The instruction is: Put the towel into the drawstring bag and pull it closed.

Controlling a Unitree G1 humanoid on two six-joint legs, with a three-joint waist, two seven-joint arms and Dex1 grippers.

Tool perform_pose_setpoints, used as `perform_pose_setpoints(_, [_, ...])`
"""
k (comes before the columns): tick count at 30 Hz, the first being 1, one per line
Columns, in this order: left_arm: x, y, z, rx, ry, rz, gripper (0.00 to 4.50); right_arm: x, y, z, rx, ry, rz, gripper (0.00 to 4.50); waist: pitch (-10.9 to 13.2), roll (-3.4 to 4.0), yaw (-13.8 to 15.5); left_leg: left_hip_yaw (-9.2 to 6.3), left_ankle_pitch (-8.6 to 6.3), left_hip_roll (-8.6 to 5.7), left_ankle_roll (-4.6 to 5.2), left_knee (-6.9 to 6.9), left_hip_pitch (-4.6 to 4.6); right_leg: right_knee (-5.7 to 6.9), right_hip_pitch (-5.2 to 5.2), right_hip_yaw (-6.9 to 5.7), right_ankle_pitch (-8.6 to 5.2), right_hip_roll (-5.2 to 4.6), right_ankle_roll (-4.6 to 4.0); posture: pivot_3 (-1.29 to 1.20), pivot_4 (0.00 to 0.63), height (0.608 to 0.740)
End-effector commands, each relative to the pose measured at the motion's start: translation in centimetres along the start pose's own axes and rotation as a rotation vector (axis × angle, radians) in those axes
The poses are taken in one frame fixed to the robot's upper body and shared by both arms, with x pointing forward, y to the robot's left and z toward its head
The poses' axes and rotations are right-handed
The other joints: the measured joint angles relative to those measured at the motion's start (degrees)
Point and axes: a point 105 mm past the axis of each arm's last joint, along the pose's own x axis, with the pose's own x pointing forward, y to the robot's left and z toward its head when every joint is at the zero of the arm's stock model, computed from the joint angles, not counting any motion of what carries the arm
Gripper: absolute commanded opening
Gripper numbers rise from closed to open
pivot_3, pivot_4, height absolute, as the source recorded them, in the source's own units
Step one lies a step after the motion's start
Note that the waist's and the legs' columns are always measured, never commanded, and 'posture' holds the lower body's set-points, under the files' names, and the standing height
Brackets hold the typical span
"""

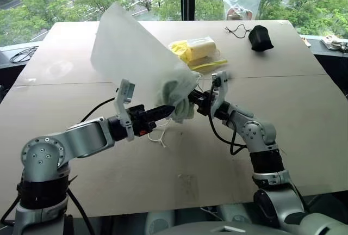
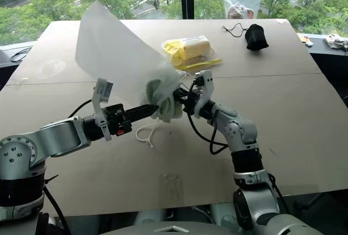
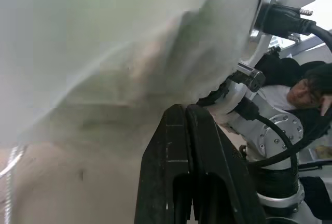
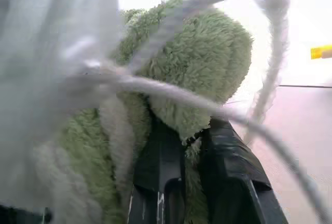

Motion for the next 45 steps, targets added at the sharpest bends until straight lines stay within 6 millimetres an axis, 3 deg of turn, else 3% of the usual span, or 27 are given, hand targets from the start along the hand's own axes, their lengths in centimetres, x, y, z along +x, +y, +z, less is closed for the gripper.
perform_pose_setpoints(1, [0.5,-1.5,-0.3,0.03,0.028,-0.061,0.0,1.0,1.2,0.9,-0.002,-0.015,0.003,0.05,0.0,0.0,0.0,-0.01,0.0,0.0,0.0,-0.01,0.0,-0.01,0.0,-0.01,0.0,0.0,0.0,0.0,0.15,0.74])
perform_pose_setpoints(5, [1.0,-1.4,-0.5,0.016,0.042,-0.062,0.0,1.7,1.8,1.2,0.149,-0.046,0.007,0.05,0.0,0.01,0.1,-0.04,0.0,-0.02,0.0,-0.01,-0.12,-0.03,-0.08,-0.05,0.0,-0.01,0.0,0.0,0.15,0.74])
perform_pose_setpoints(8, [0.8,-1.0,-0.6,0.002,0.035,-0.046,0.0,0.8,1.8,2.1,0.193,-0.066,0.025,0.05,0.0,0.01,0.1,-0.01,0.0,-0.04,0.0,-0.01,-0.14,-0.03,-0.09,-0.03,0.0,-0.02,0.0,0.0,0.15,0.74])
perform_pose_setpoints(12, [0.1,-0.5,-0.3,0.001,0.018,-0.015,0.0,-2.6,0.0,2.6,0.163,-0.04,-0.038,0.05,0.0,0.06,0.0,0.0,0.0,-0.03,0.01,-0.03,-0.15,-0.02,-0.13,0.0,-0.01,0.0,0.01,0.0,0.15,0.74])
perform_pose_setpoints(14, [-0.2,-0.1,-0.5,0.013,0.042,0.019,0.0,-4.8,-0.4,1.9,0.104,0.065,-0.076,0.05,0.1,0.07,0.2,-0.05,0.0,-0.02,0.01,-0.04,-0.18,-0.03,-0.15,-0.07,-0.01,0.02,0.01,0.0,0.15,0.74])
perform_pose_setpoints(17, [-0.4,0.5,-1.2,0.069,0.091,0.075,0.0,-7.2,0.1,0.5,0.063,0.21,-0.082,0.05,0.1,0.1,0.5,-0.02,0.0,-0.04,0.02,-0.04,-0.21,-0.05,-0.15,-0.07,-0.03,0.0,0.03,0.0,0.15,0.74])
perform_pose_setpoints(20, [-0.4,-0.1,-1.3,0.075,0.092,0.052,0.0,-8.4,0.4,-0.7,-0.009,0.293,-0.098,0.05,0.1,0.12,0.2,0.09,0.0,-0.16,0.03,-0.05,-0.2,-0.07,-0.18,0.05,-0.03,0.03,0.05,0.0,0.15,0.74])
perform_pose_setpoints(26, [-0.1,-0.9,-1.4,0.052,0.094,-0.007,0.0,-6.0,-0.8,-1.5,0.003,0.208,-0.137,0.05,0.1,0.12,-0.3,0.05,0.0,-0.02,0.02,-0.09,-0.1,-0.01,-0.2,0.1,-0.16,0.14,0.26,0.0,0.15,0.74])
perform_pose_setpoints(29, [0.3,-0.9,-1.9,0.037,0.125,-0.025,0.0,-3.4,-1.1,0.0,0.213,0.049,-0.108,0.05,0.1,0.1,-0.3,0.04,0.0,-0.03,0.02,-0.09,-0.12,-0.01,-0.2,0.09,-0.15,0.17,0.26,0.0,0.15,0.74])
perform_pose_setpoints(32, [0.2,-0.9,-2.5,0.021,0.147,-0.041,0.0,-2.1,-1.5,0.4,0.334,-0.015,-0.093,0.05,0.1,0.11,-0.2,0.03,0.0,-0.04,0.02,-0.08,-0.19,-0.02,-0.24,0.06,-0.11,0.21,0.19,0.0,0.15,0.74])
perform_pose_setpoints(38, [-0.3,-0.3,-2.9,-0.012,0.141,-0.028,0.0,-1.5,-1.6,1.3,0.566,-0.106,-0.037,0.05,0.1,0.11,0.2,-0.01,-0.02,-0.12,0.07,-0.03,-0.58,-0.11,-0.45,-0.03,-0.08,-0.01,0.15,0.0,0.15,0.74])
perform_pose_setpoints(45, [0.4,-0.7,-2.4,-0.001,0.118,-0.033,0.0,-0.9,-0.9,0.3,0.507,-0.043,-0.053,0.05,0.1,0.13,-0.1,-0.38,-0.02,-0.15,0.08,0.04,-0.86,-0.1,-0.62,-0.35,-0.08,0.01,0.14,0.0,0.15,0.74])
